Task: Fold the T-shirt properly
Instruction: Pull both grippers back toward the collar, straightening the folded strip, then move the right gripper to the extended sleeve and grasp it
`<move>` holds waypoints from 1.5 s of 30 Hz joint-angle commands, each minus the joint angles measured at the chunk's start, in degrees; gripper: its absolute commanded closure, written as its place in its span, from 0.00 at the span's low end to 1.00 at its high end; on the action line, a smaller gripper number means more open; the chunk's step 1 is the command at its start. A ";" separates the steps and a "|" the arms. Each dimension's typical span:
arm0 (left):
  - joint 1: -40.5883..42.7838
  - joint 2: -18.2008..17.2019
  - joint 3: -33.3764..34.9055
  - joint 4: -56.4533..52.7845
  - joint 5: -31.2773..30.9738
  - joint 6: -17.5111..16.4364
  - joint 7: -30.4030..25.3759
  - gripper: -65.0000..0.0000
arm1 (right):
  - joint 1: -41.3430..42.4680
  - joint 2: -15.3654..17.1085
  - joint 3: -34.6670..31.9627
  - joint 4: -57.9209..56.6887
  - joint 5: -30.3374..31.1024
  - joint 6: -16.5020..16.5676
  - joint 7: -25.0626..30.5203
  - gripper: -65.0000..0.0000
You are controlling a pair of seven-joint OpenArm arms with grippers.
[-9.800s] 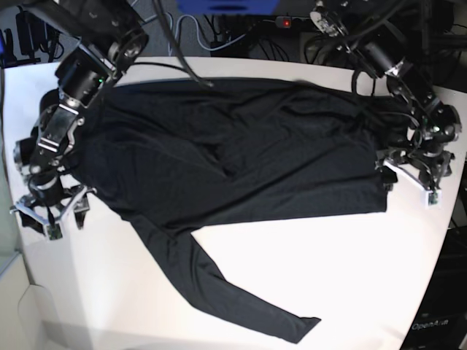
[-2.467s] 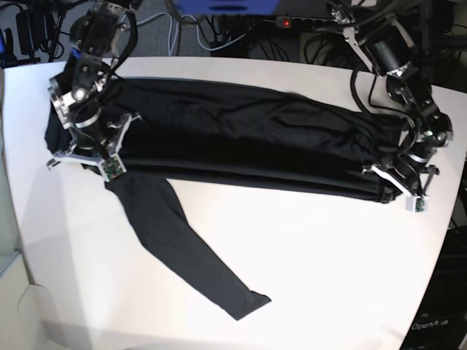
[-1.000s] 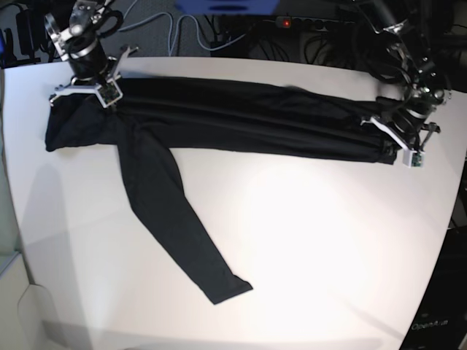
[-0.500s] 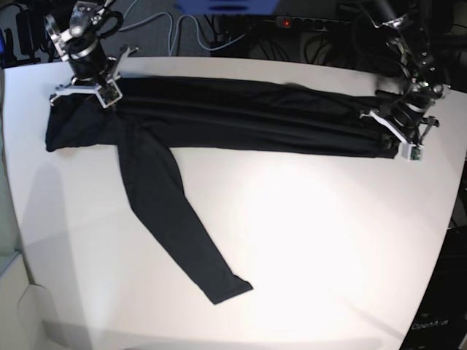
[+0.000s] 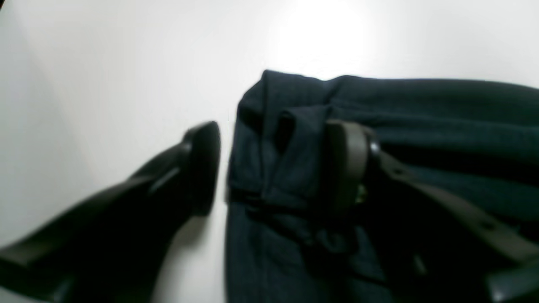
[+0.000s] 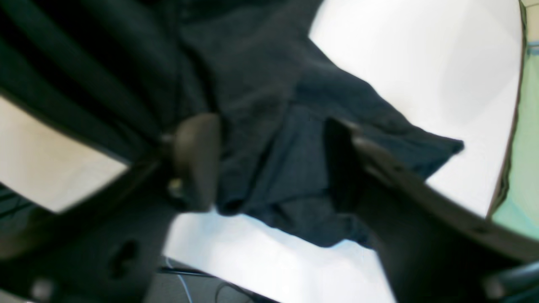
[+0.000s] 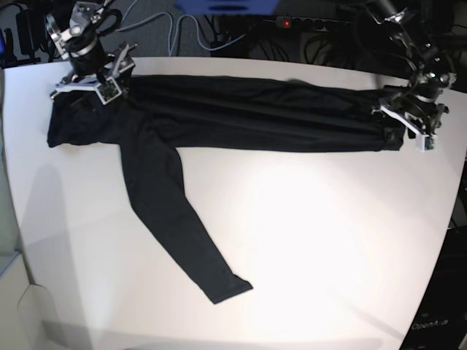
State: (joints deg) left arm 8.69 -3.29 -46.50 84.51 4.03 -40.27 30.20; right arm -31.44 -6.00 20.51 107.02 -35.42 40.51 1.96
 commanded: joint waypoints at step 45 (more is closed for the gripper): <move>-1.26 0.26 -1.19 -2.36 -0.21 0.27 -0.70 0.38 | 50.21 2.53 -4.47 -23.99 1.09 -0.51 -28.02 0.26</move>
State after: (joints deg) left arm 7.46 -2.57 -47.70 81.78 3.16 -40.23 29.08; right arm 17.28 -3.66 16.16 81.67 -34.94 40.53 -27.09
